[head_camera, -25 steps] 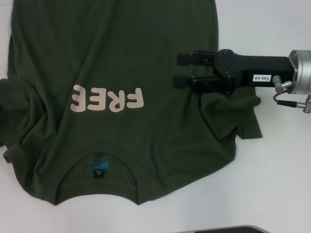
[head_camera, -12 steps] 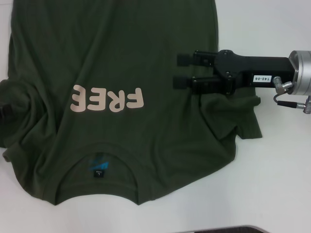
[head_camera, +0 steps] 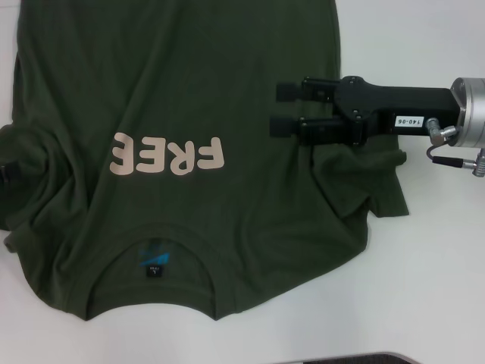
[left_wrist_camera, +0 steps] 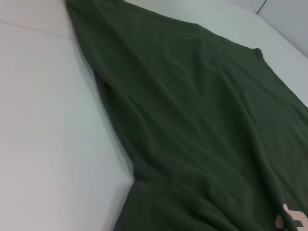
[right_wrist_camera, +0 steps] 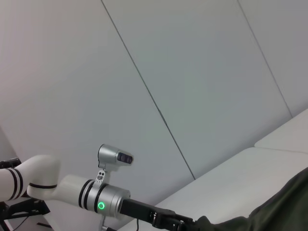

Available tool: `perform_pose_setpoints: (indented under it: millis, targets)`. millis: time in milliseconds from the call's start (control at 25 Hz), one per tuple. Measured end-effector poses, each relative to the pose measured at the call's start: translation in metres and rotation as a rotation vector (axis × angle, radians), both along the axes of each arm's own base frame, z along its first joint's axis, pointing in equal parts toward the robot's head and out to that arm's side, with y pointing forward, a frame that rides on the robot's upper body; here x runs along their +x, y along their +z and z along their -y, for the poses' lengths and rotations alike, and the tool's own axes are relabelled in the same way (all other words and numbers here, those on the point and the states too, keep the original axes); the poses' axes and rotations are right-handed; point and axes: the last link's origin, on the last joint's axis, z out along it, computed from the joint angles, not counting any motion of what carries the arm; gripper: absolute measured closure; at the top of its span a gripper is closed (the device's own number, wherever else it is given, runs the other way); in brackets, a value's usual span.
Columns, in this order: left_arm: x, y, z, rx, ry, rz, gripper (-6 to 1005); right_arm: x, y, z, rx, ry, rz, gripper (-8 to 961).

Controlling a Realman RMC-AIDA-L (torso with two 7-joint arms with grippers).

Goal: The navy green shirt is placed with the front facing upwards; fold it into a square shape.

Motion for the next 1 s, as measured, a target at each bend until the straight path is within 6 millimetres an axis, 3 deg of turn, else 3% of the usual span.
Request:
perform_pose_setpoints:
  millis: [240,440,1000]
  targets:
    - [0.0011,0.0013,-0.0005,0.003,-0.005,0.003,64,0.0001,0.0001,0.0,0.001,-0.001,-0.001,38]
    - [-0.0023,0.0054,-0.0016,0.027,0.017,-0.001,140,0.0018,0.0005,0.001,0.004,-0.007,-0.002,38]
    - [-0.0062,0.0045,-0.0026,0.037,0.037,-0.013,498,0.0038,0.0027,0.0019,0.013,-0.015,-0.011,39]
